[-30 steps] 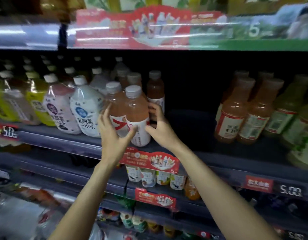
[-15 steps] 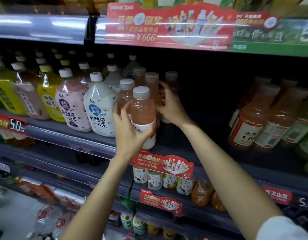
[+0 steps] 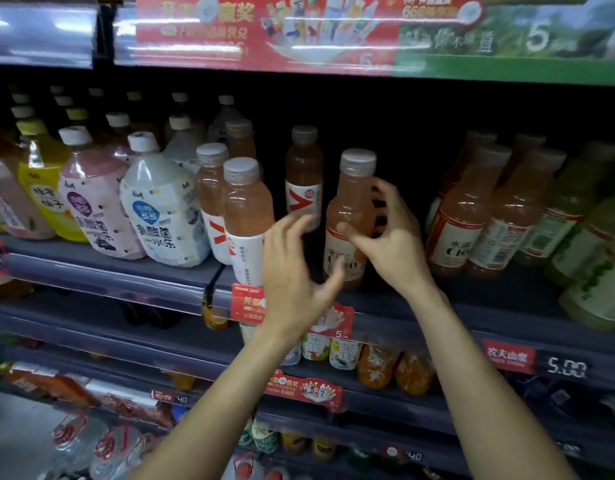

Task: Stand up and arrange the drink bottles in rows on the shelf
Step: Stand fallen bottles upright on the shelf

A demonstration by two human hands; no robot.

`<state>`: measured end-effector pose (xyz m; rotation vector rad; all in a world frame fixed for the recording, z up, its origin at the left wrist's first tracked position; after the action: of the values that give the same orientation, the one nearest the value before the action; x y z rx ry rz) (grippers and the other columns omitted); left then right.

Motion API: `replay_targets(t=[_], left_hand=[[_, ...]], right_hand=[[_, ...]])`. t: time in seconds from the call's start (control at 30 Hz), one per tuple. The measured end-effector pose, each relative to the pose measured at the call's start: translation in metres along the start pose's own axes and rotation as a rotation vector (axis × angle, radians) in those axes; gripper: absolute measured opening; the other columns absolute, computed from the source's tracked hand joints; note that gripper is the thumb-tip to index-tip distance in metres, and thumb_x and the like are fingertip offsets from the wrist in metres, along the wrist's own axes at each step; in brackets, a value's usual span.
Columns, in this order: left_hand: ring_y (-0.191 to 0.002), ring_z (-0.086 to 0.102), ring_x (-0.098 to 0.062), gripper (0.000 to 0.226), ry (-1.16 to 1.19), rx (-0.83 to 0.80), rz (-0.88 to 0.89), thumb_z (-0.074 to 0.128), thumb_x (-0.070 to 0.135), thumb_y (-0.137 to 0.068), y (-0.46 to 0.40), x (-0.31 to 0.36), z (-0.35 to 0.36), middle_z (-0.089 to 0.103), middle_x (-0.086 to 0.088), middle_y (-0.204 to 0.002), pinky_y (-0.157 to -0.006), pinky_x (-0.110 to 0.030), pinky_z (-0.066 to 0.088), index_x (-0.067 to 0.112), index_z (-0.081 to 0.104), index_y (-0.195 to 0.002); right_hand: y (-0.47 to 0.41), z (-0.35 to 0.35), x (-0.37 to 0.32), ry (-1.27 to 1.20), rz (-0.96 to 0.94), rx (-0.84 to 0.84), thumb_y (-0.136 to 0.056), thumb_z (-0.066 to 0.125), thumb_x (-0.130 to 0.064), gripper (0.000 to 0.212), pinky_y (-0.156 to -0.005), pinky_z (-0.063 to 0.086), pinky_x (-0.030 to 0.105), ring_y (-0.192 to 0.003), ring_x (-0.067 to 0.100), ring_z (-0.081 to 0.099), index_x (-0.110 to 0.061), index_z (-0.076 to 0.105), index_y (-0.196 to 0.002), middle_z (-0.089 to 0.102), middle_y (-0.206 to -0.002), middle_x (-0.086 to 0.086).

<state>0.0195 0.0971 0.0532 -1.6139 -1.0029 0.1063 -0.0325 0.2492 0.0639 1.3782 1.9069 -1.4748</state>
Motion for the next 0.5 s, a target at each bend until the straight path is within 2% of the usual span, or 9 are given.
replay_targets(t=[0.1,0.2,0.27,0.37,0.5], left_hand=[[-0.126,0.042,-0.024,0.075,0.056,-0.197,-0.007,0.070,0.040,-0.079,0.004,0.028,0.047,0.044,-0.011,-0.136,-0.102,-0.033,0.039,0.008,0.038,-0.138],[-0.125,0.045,-0.012,0.081,0.235,-0.369,-0.165,0.071,0.045,-0.077,0.006,0.041,0.087,0.043,0.001,-0.140,-0.095,-0.030,0.046,0.020,0.032,-0.143],[-0.116,0.052,-0.008,0.073,0.329,-0.426,-0.217,0.073,0.043,-0.077,0.007,0.053,0.112,0.051,0.004,-0.133,-0.093,-0.031,0.049,0.021,0.040,-0.138],[-0.113,0.056,-0.011,0.071,0.408,-0.509,-0.235,0.078,0.039,-0.077,0.015,0.081,0.152,0.053,0.002,-0.130,-0.092,-0.032,0.049,0.019,0.043,-0.135],[-0.118,0.053,-0.011,0.072,0.467,-0.537,-0.245,0.076,0.037,-0.078,0.029,0.105,0.185,0.052,0.003,-0.135,-0.094,-0.024,0.047,0.020,0.041,-0.138]], right_hand=[[0.016,-0.040,0.002,0.025,0.019,0.101,-0.077,0.076,-0.029,0.067,-0.091,0.051,0.033,-0.110,0.008,0.058,-0.023,0.040,-0.134,0.057,-0.124,-0.004],[0.026,-0.085,0.008,0.036,0.042,0.200,-0.078,0.076,-0.029,0.067,-0.089,0.051,0.026,-0.105,0.004,0.061,-0.021,0.041,-0.134,0.063,-0.116,-0.004],[0.033,-0.115,0.012,0.114,0.050,0.239,-0.077,0.076,-0.030,0.067,-0.087,0.050,0.021,-0.102,0.004,0.062,-0.019,0.043,-0.134,0.065,-0.113,-0.005],[0.045,-0.155,0.025,0.234,0.094,0.287,-0.075,0.076,-0.032,0.066,-0.082,0.047,0.013,-0.097,0.003,0.062,-0.020,0.046,-0.132,0.065,-0.107,-0.009],[0.056,-0.184,0.043,0.243,0.154,0.304,-0.076,0.075,-0.029,0.064,-0.083,0.047,0.015,-0.099,0.006,0.061,-0.022,0.045,-0.131,0.062,-0.112,-0.009]])
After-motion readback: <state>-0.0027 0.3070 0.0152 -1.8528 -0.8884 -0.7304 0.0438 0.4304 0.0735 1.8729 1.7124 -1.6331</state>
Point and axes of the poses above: each hand's wrist, its own y-axis away from the middle knuckle, its own z-axis out of the palm, x = y × z, the point moved 9 cm from there along -y, towards the middle knuckle
